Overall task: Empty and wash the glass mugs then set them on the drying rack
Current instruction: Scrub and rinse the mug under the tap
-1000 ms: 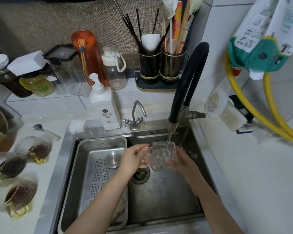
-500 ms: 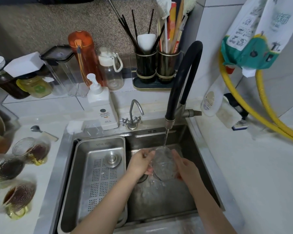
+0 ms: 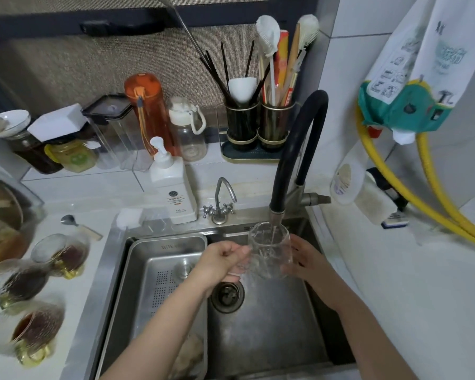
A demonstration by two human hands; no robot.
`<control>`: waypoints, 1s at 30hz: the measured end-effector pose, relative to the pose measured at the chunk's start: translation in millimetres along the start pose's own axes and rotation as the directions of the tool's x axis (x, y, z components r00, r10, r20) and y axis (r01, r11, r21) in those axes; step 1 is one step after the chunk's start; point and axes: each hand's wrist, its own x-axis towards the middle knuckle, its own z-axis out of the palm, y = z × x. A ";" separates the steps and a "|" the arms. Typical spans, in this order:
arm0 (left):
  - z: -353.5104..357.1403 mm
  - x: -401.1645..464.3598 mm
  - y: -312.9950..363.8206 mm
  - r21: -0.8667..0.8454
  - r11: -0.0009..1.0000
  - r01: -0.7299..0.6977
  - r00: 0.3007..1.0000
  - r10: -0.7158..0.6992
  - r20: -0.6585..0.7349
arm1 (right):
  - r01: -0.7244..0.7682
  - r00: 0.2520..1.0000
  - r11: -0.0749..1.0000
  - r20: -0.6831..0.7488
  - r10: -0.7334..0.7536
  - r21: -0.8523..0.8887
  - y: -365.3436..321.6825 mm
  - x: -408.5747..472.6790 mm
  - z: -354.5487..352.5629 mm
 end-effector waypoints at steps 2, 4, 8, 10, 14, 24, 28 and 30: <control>4.1 1.3 1.3 -0.081 0.996 0.032 0.999 -0.031 0.014 | -0.012 0.999 1.000 0.037 0.012 -0.024 1.7 10.4 -12.4; 10.9 4.6 0.0 -0.136 0.990 0.028 0.999 -0.033 -0.035 | -0.052 0.996 0.999 -0.068 0.052 0.007 9.1 21.4 -28.1; 23.2 8.7 -3.8 -0.206 0.978 -0.018 0.991 -0.010 -0.132 | -0.116 0.927 0.992 -0.365 0.089 -0.054 15.0 41.6 -58.3; 25.4 9.7 -4.4 -0.211 0.977 -0.039 0.989 0.008 -0.146 | -0.136 0.897 0.983 -0.437 0.069 -0.122 17.5 54.9 -73.8; 29.3 11.4 -3.4 -0.226 0.972 -0.071 0.982 0.028 -0.189 | -0.127 0.883 0.945 -0.469 -0.030 -0.300 32.6 87.5 -103.9; 29.9 3.6 -6.5 -0.202 0.975 -0.095 0.977 0.052 -0.207 | -0.137 0.852 0.964 -0.523 -0.002 -0.226 54.8 122.8 -101.3; 26.6 -2.6 -11.0 -0.196 0.974 -0.113 0.977 0.073 -0.202 | 0.001 0.908 0.991 -0.415 -0.057 -0.134 45.0 89.4 -76.6; 21.1 -7.6 -14.4 -0.162 0.978 -0.135 0.976 0.103 -0.191 | -0.009 0.987 0.995 -0.158 -0.007 -0.099 48.4 56.6 -55.6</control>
